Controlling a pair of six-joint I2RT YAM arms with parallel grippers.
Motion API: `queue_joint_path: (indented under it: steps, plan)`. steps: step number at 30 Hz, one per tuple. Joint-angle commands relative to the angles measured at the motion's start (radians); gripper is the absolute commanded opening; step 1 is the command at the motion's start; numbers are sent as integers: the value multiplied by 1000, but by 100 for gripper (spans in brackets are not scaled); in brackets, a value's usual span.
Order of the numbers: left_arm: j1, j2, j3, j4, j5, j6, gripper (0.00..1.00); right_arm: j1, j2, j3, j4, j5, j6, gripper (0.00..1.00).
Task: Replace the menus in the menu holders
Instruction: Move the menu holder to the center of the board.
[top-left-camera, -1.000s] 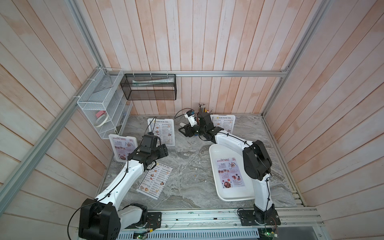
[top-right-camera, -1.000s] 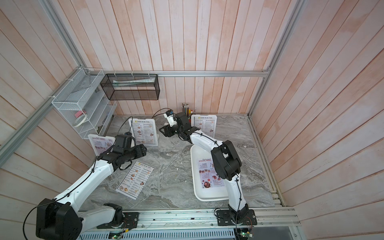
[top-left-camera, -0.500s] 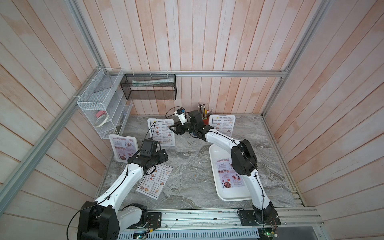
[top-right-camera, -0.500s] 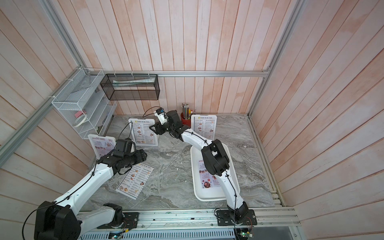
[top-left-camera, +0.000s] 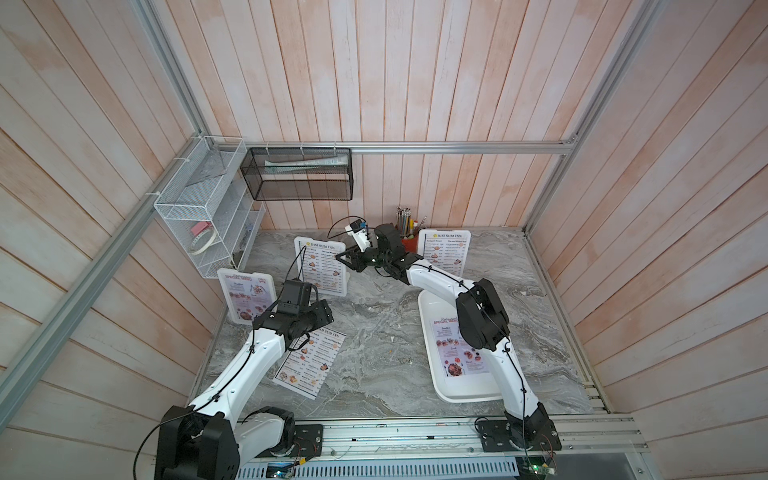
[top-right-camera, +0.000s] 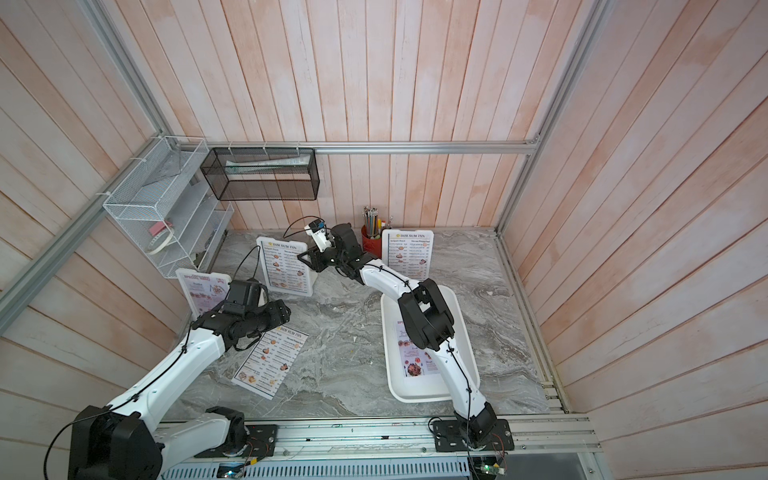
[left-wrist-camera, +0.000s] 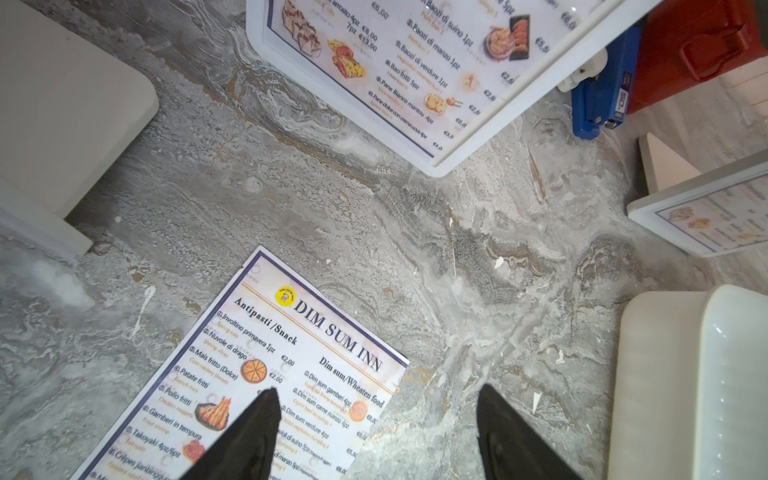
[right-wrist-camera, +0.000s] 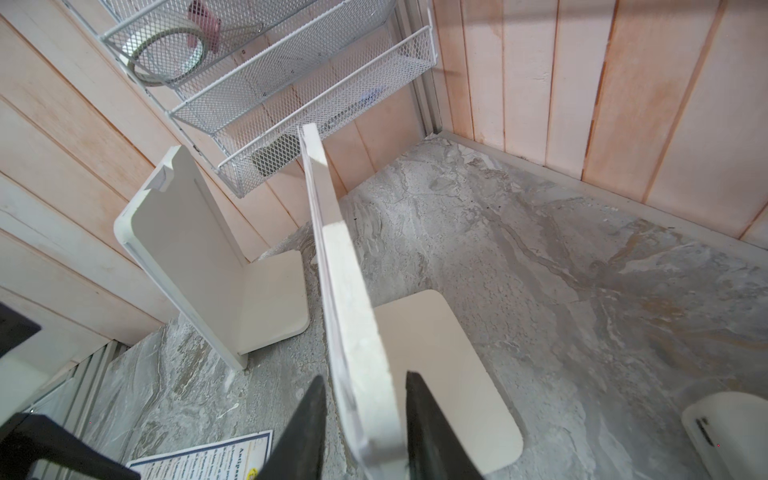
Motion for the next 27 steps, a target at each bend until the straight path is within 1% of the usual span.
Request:
queue_joint_path:
  steps: [1, 4, 7, 14, 17, 23, 27]
  plan:
    - [6, 11, 6, 5, -3, 12, 77, 16, -52, -34, 48, -15, -5, 29]
    - [5, 20, 12, 10, 2, 14, 77, 16, -39, -11, 27, -6, -13, 21]
    - [6, 22, 18, 6, -6, 21, 77, 18, -38, -8, 20, 5, -19, 17]
    - [5, 22, 18, 10, -12, 23, 77, 28, -102, -97, 39, 61, -56, 13]
    - [5, 21, 22, 11, -10, 19, 77, 34, -159, -166, 48, 106, -78, 13]
    - [6, 40, 55, 14, 4, 32, 77, 38, -320, -368, 89, 205, -112, 13]
    - [3, 63, 81, 28, 9, 39, 77, 37, -434, -521, 110, 262, -110, 12]
